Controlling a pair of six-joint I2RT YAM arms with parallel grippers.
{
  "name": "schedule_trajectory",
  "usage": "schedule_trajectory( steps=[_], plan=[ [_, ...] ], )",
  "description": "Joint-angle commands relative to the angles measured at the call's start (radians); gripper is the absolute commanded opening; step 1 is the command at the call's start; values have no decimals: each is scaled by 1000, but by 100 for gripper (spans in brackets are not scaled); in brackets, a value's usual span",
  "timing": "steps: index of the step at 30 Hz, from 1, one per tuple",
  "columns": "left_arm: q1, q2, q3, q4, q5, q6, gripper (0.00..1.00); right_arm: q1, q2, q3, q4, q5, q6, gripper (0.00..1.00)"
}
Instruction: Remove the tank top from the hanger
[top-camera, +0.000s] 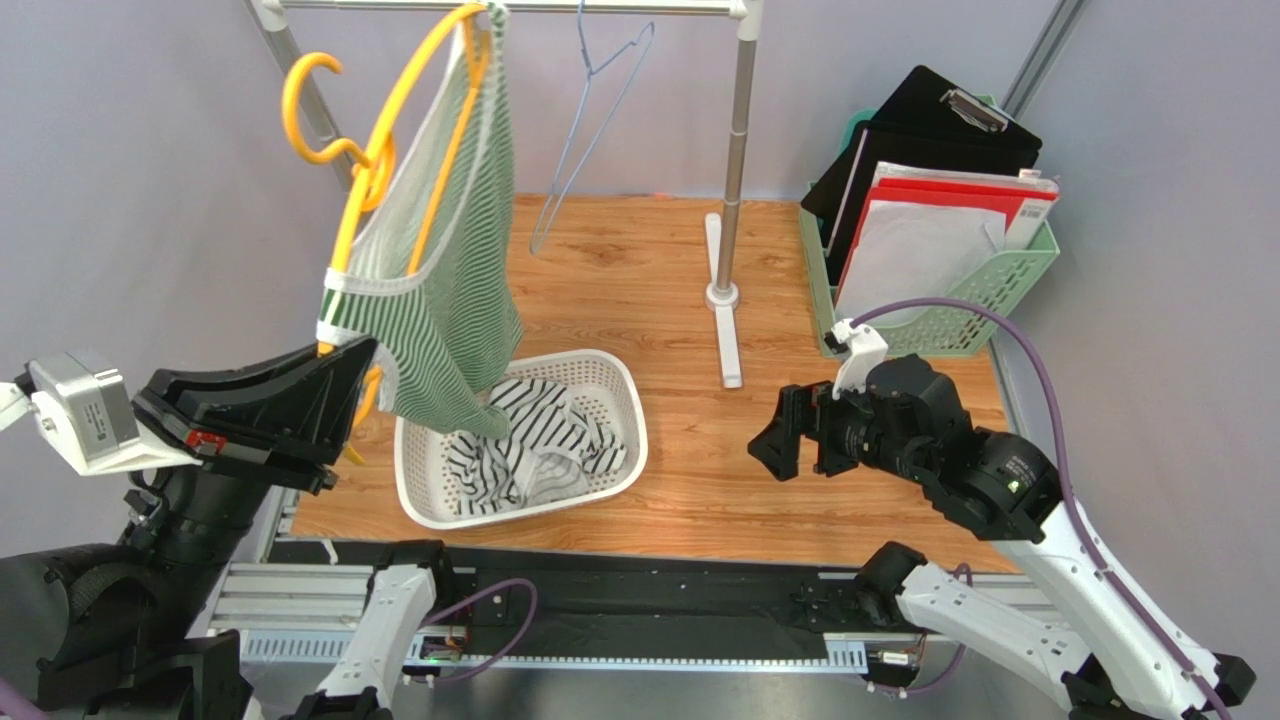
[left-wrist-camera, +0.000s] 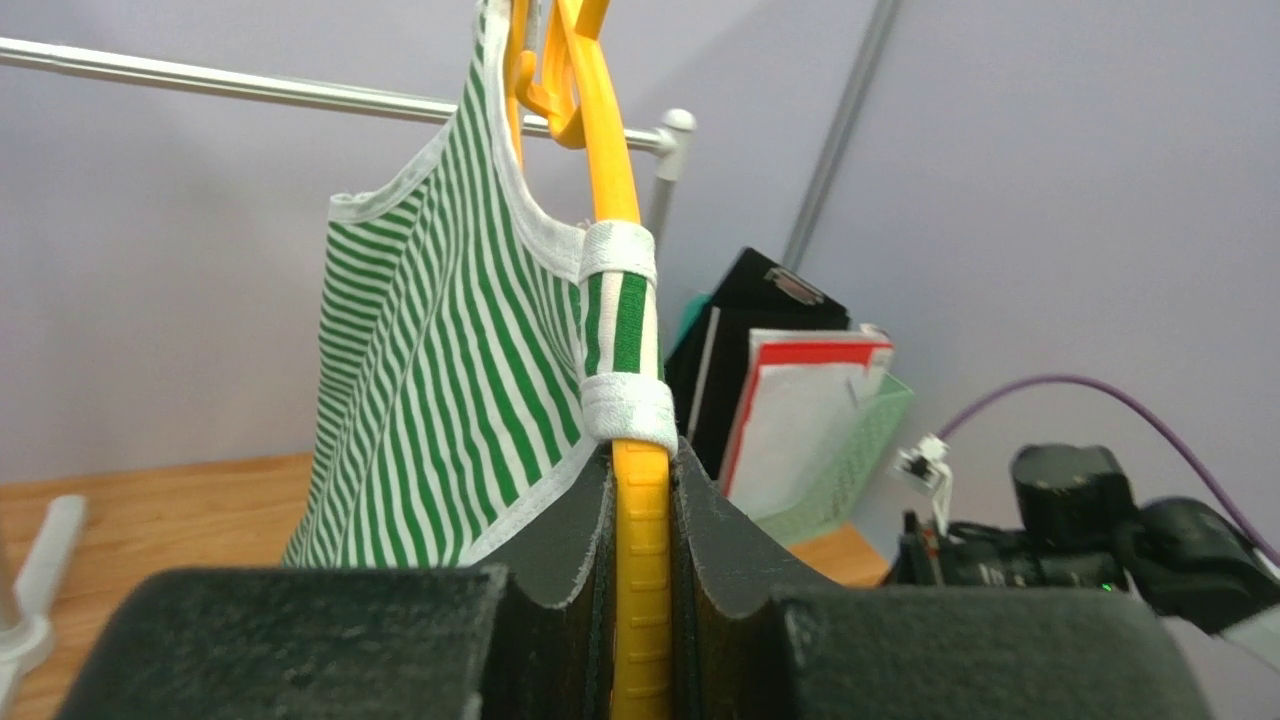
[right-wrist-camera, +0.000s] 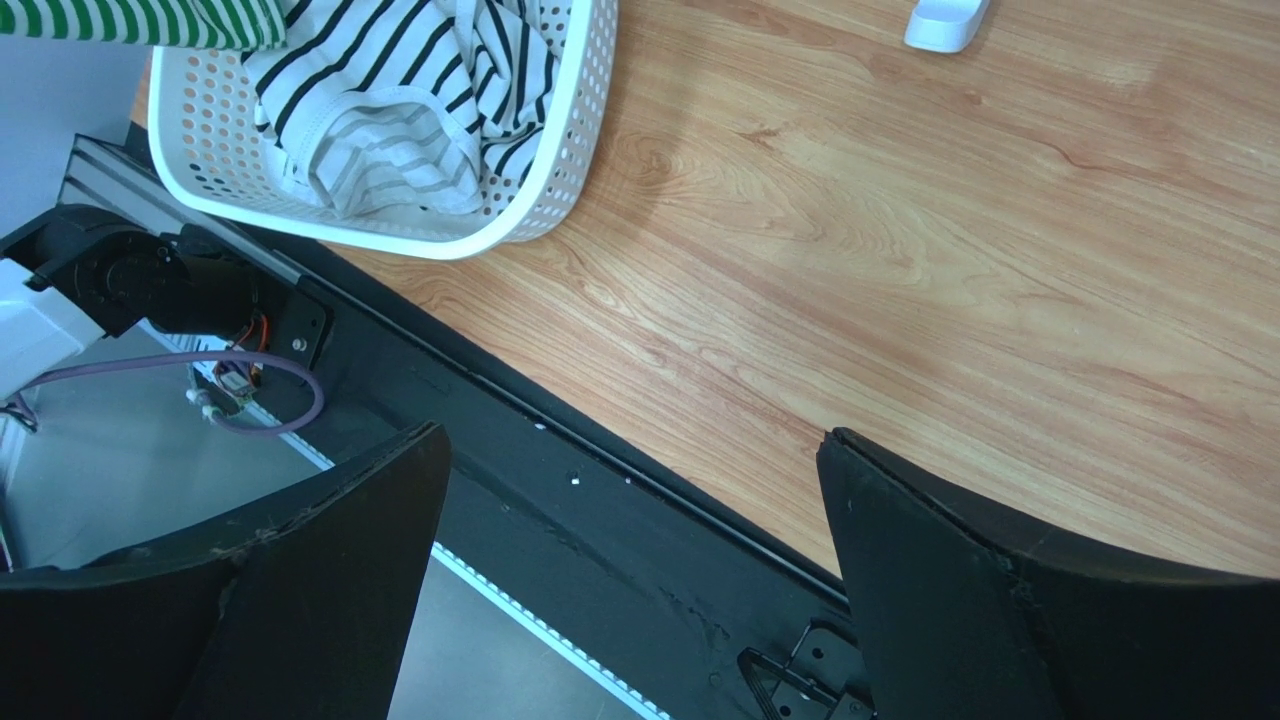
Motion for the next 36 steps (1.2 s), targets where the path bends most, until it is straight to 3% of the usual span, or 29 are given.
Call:
schedule_trajectory(
  steps=[1, 7, 17, 23, 27, 36],
  plan=[
    [5, -13, -4, 184, 215, -86, 0, 1, 1, 14, 47, -37, -10, 100],
    [5, -29, 37, 324, 377, -156, 0, 1, -11, 34, 34, -33, -21, 100],
    [-1, -23, 59, 539, 505, -319, 0, 1, -38, 52, 6, -10, -19, 100],
    [-1, 16, -32, 638, 540, -405, 0, 1, -107, 86, 18, -30, -51, 100],
    [-1, 60, -177, 856, 595, -561, 0, 3, -176, 123, 26, -21, -81, 100],
    [-9, 114, -413, 1134, 580, -690, 0, 1, -266, 152, 17, 56, -93, 100]
  ],
)
